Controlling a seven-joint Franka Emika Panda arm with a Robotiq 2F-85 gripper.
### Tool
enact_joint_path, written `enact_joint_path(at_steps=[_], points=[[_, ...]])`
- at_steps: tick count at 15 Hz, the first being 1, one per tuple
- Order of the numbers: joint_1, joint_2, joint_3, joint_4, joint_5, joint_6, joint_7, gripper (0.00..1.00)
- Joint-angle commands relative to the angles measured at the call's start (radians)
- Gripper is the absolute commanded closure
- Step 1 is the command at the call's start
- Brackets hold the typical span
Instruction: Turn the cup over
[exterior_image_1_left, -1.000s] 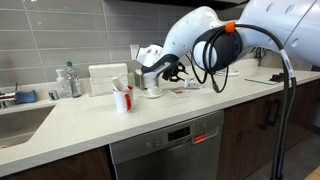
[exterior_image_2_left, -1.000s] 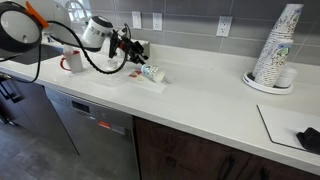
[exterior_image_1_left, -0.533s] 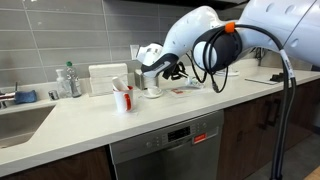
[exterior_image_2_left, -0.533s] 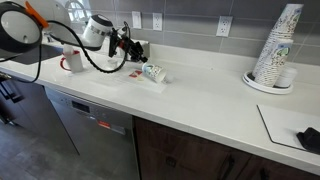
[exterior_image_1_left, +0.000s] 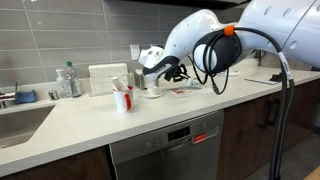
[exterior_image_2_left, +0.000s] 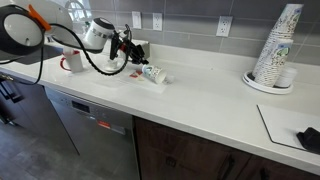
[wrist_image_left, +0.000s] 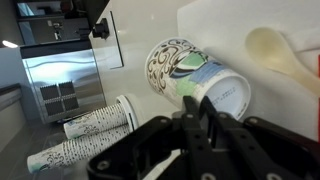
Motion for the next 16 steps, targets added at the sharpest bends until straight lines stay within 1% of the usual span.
enact_joint_path(at_steps=[1,2,6,11,13,15,16], points=[[-0.006,0.026,-0.002,0.043,0.004,-0.033,-0.033,1.00],[-0.005,0.023,-0.004,0.044,0.004,-0.037,-0.037,0.99],[0.006,-0.004,-0.015,0.046,-0.008,-0.054,-0.065,0.99],[0.019,-0.081,-0.071,0.075,-0.045,-0.132,-0.126,0.99],[-0.005,-0.118,-0.061,0.099,-0.014,-0.137,-0.155,0.99],[-0.053,-0.158,-0.017,0.124,0.067,-0.159,-0.201,0.99],[-0.071,-0.173,-0.007,0.129,0.094,-0.152,-0.220,0.99]])
